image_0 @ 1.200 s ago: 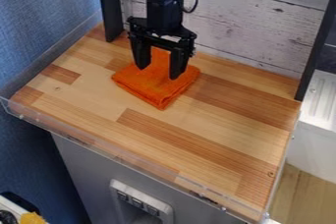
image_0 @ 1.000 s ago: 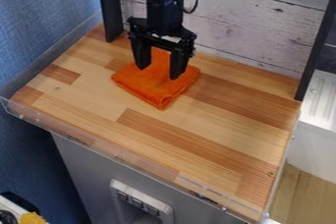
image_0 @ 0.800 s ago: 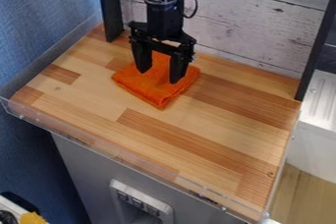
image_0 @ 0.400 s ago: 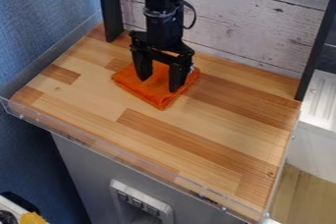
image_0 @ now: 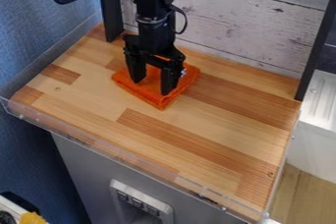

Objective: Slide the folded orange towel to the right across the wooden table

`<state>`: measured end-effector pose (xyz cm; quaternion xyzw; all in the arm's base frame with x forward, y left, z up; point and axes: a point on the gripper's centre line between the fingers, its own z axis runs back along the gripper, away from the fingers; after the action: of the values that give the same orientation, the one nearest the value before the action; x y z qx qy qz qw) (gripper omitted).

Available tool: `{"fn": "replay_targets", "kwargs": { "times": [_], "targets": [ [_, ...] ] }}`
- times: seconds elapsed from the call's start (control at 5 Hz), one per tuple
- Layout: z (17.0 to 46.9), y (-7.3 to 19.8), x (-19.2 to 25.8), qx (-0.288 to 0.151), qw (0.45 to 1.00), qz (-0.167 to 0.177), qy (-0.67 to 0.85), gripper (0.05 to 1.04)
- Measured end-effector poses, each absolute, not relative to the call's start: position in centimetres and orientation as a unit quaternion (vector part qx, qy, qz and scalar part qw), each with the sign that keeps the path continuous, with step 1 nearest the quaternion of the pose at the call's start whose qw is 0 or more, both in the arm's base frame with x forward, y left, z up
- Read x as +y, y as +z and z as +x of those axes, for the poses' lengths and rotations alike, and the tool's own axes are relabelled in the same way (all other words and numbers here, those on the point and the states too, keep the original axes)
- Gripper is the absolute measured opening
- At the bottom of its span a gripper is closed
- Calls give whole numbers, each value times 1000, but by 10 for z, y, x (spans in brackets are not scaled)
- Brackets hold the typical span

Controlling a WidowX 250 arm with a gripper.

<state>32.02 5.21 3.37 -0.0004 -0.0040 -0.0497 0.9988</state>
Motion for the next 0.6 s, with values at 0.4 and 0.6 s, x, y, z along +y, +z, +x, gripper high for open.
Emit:
{"fn": "replay_targets", "kwargs": {
  "times": [0.4,0.6],
  "targets": [
    [322,37,54,-2,998,6,-57,997],
    [329,45,55,-7,998,7,-65,999]
  ]
}}
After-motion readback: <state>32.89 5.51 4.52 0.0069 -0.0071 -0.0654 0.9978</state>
